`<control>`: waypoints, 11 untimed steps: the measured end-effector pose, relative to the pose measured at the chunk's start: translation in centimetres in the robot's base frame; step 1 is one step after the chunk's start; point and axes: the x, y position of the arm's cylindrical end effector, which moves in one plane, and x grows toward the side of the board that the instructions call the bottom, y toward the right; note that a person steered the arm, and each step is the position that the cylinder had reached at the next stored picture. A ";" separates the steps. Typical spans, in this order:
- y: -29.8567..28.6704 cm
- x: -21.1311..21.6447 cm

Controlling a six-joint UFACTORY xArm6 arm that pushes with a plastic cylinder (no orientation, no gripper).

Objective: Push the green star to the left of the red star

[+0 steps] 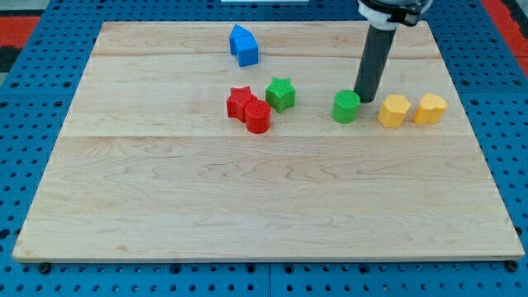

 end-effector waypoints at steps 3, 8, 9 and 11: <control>-7.0 1.4; -12.1 -2.4; -19.1 -4.7; -26.4 -3.8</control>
